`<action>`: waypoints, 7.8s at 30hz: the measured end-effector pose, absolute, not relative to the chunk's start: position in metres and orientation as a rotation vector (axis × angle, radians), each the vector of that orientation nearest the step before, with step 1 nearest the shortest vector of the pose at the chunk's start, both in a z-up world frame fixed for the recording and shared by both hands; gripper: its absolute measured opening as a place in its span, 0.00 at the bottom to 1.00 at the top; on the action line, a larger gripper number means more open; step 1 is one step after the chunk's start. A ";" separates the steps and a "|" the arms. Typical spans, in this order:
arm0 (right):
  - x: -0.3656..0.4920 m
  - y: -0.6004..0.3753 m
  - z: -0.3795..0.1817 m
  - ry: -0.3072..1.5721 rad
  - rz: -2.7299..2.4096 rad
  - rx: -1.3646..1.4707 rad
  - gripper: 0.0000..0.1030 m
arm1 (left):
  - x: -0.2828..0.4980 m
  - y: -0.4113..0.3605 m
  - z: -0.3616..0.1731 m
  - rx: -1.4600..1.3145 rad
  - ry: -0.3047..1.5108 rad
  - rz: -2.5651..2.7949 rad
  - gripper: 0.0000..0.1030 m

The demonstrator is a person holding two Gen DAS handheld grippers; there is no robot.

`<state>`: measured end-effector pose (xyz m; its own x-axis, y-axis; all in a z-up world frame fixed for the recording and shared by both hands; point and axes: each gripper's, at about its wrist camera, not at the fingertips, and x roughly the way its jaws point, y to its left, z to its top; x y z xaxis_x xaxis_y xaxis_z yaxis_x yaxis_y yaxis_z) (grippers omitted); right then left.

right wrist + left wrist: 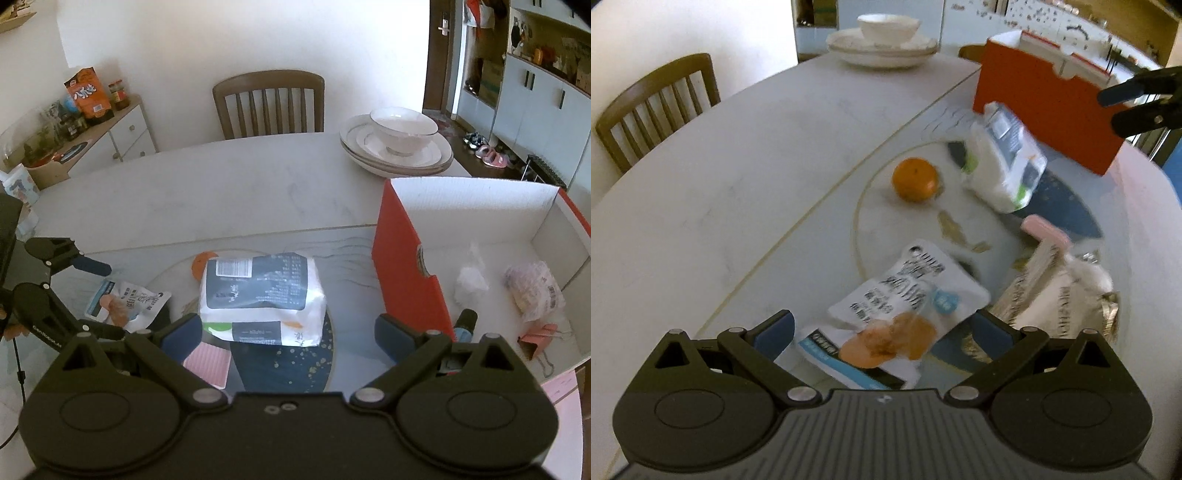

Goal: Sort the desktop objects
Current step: 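Withdraw both grippers from the box toward the remaining snack packets, then grasp the white sausage snack packet with the left gripper while the right gripper grasps the pink notepad, then lift the snack packet and pink notepad and carry them toward the red box, then lower the snack packet and notepad into the box and open both grippers, then withdraw both grippers from the box back over the table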

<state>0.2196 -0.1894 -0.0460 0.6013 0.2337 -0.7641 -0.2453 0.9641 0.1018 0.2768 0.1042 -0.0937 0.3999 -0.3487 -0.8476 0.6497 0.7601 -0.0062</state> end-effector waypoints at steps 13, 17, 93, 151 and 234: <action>0.237 -0.178 -0.070 0.951 0.300 -0.002 0.97 | 0.289 0.101 -0.106 0.333 0.955 -0.601 0.99; 0.236 -0.162 -0.084 0.978 0.342 -0.012 0.97 | 0.286 0.101 -0.107 0.316 0.935 -0.577 0.98; 0.157 -0.223 -0.041 0.856 0.296 -0.031 0.39 | 0.175 0.002 -0.009 0.203 0.816 -0.462 0.57; 0.243 -0.440 -0.017 0.771 0.255 -0.060 0.39 | 0.291 -0.282 0.011 0.166 0.847 -0.499 0.57; 0.265 -0.451 -0.040 0.898 0.450 -0.077 0.69 | 0.295 -0.272 0.001 0.183 0.941 -0.437 0.70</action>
